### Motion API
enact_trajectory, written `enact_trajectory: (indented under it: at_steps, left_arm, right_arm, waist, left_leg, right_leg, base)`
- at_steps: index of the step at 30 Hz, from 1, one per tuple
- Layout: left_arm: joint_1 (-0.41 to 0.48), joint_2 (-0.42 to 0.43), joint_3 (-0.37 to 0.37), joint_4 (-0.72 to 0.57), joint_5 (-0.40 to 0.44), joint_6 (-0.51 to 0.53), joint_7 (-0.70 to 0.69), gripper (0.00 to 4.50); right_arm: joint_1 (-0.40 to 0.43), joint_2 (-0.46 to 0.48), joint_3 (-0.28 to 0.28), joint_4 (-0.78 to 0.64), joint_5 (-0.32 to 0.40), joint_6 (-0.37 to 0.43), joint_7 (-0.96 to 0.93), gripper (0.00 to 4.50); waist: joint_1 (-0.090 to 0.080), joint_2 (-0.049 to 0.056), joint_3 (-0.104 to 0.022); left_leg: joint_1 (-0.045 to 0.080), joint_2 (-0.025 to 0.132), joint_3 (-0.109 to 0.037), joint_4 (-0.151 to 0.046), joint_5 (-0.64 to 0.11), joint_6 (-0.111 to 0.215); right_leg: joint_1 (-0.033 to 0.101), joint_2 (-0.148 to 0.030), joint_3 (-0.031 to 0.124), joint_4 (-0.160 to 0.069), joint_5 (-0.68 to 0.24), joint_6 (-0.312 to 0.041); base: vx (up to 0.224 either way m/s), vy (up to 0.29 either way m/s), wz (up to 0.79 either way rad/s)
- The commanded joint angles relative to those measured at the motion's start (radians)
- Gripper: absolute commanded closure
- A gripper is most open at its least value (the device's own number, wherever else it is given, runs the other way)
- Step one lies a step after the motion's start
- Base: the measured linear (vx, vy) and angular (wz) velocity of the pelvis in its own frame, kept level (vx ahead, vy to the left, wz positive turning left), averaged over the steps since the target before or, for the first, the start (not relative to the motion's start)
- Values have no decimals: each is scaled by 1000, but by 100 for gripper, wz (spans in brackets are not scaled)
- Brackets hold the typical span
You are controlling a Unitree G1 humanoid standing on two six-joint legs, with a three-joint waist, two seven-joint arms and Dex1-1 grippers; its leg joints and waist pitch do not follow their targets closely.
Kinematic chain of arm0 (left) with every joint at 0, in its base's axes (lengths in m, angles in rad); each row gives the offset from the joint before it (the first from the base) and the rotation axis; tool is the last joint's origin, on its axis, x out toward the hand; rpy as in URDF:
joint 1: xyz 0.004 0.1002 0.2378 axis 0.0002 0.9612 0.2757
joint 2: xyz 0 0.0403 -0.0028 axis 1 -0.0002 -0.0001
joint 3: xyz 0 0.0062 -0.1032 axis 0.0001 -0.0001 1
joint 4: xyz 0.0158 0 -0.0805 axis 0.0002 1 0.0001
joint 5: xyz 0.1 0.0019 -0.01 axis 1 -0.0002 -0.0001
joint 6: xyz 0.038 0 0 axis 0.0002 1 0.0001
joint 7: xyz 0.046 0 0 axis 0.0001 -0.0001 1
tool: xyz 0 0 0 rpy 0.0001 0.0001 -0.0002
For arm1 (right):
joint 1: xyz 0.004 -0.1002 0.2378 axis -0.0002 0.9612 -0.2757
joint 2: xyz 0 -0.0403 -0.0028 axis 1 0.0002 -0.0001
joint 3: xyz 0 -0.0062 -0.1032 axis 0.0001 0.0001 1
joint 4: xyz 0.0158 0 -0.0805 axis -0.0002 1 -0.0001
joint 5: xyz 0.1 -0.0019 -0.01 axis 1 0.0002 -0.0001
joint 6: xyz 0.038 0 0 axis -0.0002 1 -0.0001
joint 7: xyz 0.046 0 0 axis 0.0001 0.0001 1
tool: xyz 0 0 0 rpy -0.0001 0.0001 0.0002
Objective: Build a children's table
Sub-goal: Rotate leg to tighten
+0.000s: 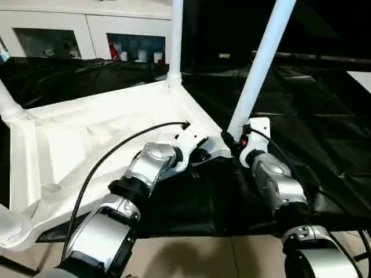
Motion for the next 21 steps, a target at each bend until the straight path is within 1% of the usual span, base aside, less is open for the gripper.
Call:
enact_trajectory:
  at_steps: [1,2,3,4,5,6,7,8,9,10,11,12,13,14,15,16,17,18,19,20,21]
  left_arm:
    - [1,-16,2,21,7,-2,26,450]
    - [3,-11,-7,28,6,-8,15,450]
    - [8,3,-16,27,6,-10,-4,450]
    - [10,5,-16,26,6,-10,-8,450]
    - [19,25,-23,17,7,-20,-41,450]
    - [19,25,-23,17,7,-20,-41,450]
    - [23,34,-26,13,8,-26,-59,450]
    - [29,48,-31,6,9,-26,-89,450]
    - [43,77,-49,-10,14,-46,-160,450]
    - [43,77,-49,-10,14,-46,-160,450]
    - [58,102,-62,-32,10,-48,-230,450]
    - [64,111,-65,-40,7,-50,-254,450]
    - [74,129,-72,-55,-1,-65,-304,450]
    - [79,138,-76,-63,-6,-69,-332,450]
    - [84,147,-81,-70,-10,-74,-360,450]
    - [96,168,-92,-99,-22,-84,-421,450]
    - [110,188,-100,-133,-40,-75,-484,450]
    - [120,203,-106,-161,-55,-58,-530,450]
    - [125,211,-111,-176,-60,-49,-554,450]
    - [128,216,-114,-183,-62,-44,-566,450]
    - [133,229,-123,-202,-66,-27,-598,450]
  right_arm:
    - [32,48,58,51,-5,25,53,241]
    - [31,49,62,43,-5,12,72,241]
    - [31,36,61,29,4,9,109,186]
    - [31,33,62,27,5,8,116,173]
    - [31,4,62,5,16,11,172,173]
    - [31,4,62,5,16,11,172,171]
    - [31,-10,61,-6,23,14,200,165]
    - [34,-35,67,-26,28,27,245,147]
    - [44,-89,92,-70,29,39,344,135]
    - [44,-89,92,-70,29,39,344,135]
    - [61,-146,122,-114,32,50,453,135]
    - [68,-173,133,-128,33,56,494,135]
    - [77,-211,144,-143,32,57,553,135]
    - [80,-231,149,-149,31,56,581,135]
    - [83,-246,151,-152,30,54,607,135]
    - [85,-276,153,-156,27,47,646,135]
    - [88,-303,153,-163,29,48,687,135]
    - [90,-324,155,-172,35,54,720,135]
    - [91,-331,157,-177,39,60,735,135]
    - [91,-335,158,-179,41,63,742,135]
    - [89,-345,163,-181,44,67,763,135]
  waist:
    - [2,6,-53]
    - [2,6,-53]
    - [1,4,-53]
    - [1,4,-53]
    - [2,-1,-54]
    - [2,0,-53]
    - [2,1,-53]
    - [4,-1,-54]
    - [6,-1,-54]
    - [6,-1,-54]
    - [6,-4,-53]
    - [6,-3,-54]
    - [5,-2,-53]
    - [6,-3,-52]
    - [6,-1,-54]
    - [6,0,-55]
    - [5,-1,-53]
    - [8,-1,-54]
    - [8,-1,-55]
    - [8,3,-54]
    - [7,0,-53]
  left_leg:
    - [-2,15,1,-67,-216,26]
    - [-2,15,1,-66,-216,28]
    - [-4,14,1,-66,-215,31]
    - [-4,14,1,-66,-215,31]
    - [-4,14,2,-65,-211,44]
    - [-7,15,2,-65,-199,53]
    - [-8,15,1,-65,-195,56]
    - [-6,15,2,-63,-185,61]
    - [-8,16,2,-62,-173,72]
    - [-8,16,2,-62,-173,72]
    - [-11,16,1,-63,-162,78]
    - [-10,17,2,-59,-156,88]
    - [-8,19,3,-59,-158,90]
    - [-9,18,3,-60,-162,93]
    - [-7,20,3,-59,-161,91]
    - [-7,20,2,-59,-160,91]
    - [-6,21,2,-60,-161,92]
    - [-4,23,4,-58,-155,94]
    - [-4,23,5,-57,-154,97]
    - [-2,25,4,-58,-151,101]
    - [-3,25,5,-58,-149,101]
  right_leg:
    - [49,-44,39,-82,-192,-194]
    - [49,-45,39,-81,-188,-194]
    - [50,-44,39,-81,-184,-195]
    - [50,-44,39,-81,-184,-195]
    - [52,-44,38,-81,-177,-196]
    - [53,-45,39,-78,-163,-201]
    - [53,-45,38,-79,-166,-200]
    - [55,-46,39,-79,-162,-203]
    - [58,-45,38,-78,-146,-207]
    - [58,-45,38,-78,-146,-207]
    - [62,-45,37,-77,-142,-207]
    - [60,-46,39,-75,-124,-215]
    - [56,-46,40,-74,-121,-222]
    - [58,-46,38,-76,-132,-227]
    - [56,-47,39,-72,-126,-236]
    - [56,-47,39,-71,-120,-240]
    - [55,-47,39,-72,-119,-245]
    - [54,-47,40,-67,-96,-261]
    - [55,-46,40,-65,-82,-268]
    - [53,-47,40,-63,-66,-276]
    - [53,-45,40,-63,-62,-277]
  base:
    - [0,0,0]
    - [0,0,0]
    - [0,0,0]
    - [0,0,0]
    - [0,0,0]
    - [0,0,0]
    - [0,0,0]
    - [0,0,0]
    - [0,0,0]
    - [0,0,0]
    - [0,0,0]
    - [0,0,0]
    - [0,0,0]
    - [0,0,0]
    - [0,0,0]
    - [0,0,0]
    - [0,0,0]
    - [0,0,0]
    - [0,0,0]
    - [0,0,0]
    - [0,0,0]
